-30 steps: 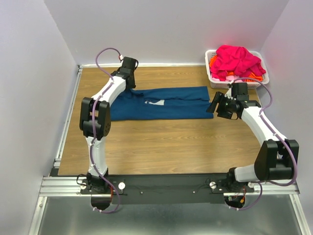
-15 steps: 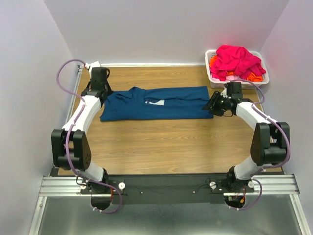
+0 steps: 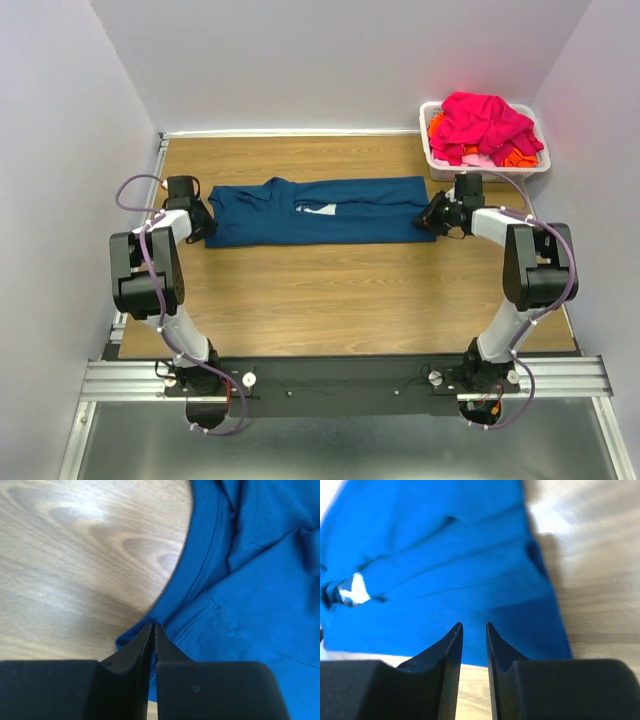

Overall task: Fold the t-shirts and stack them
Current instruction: Fold the tshirt

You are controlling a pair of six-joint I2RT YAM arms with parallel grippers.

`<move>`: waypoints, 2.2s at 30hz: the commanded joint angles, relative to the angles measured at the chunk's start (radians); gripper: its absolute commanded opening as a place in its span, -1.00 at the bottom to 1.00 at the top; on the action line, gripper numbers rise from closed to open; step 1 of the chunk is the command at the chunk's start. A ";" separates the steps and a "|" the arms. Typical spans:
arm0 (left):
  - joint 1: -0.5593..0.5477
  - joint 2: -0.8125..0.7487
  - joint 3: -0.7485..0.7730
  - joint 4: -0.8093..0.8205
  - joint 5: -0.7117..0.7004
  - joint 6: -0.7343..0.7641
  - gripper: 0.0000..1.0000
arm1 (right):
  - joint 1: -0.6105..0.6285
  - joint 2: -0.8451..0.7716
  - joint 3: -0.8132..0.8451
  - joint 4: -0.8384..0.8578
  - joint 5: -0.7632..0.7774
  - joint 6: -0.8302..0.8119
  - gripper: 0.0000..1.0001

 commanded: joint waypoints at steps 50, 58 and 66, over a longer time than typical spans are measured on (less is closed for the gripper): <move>-0.314 -0.058 0.044 0.150 0.164 -0.174 -0.17 | 0.452 0.558 0.732 0.080 -0.241 0.036 -0.10; -0.314 0.042 0.077 0.146 0.194 -0.168 -0.17 | 0.467 0.672 0.792 0.119 -0.247 0.085 -0.11; -0.314 0.065 0.074 0.139 0.208 -0.159 -0.17 | 0.469 0.693 0.809 0.135 -0.255 0.096 -0.12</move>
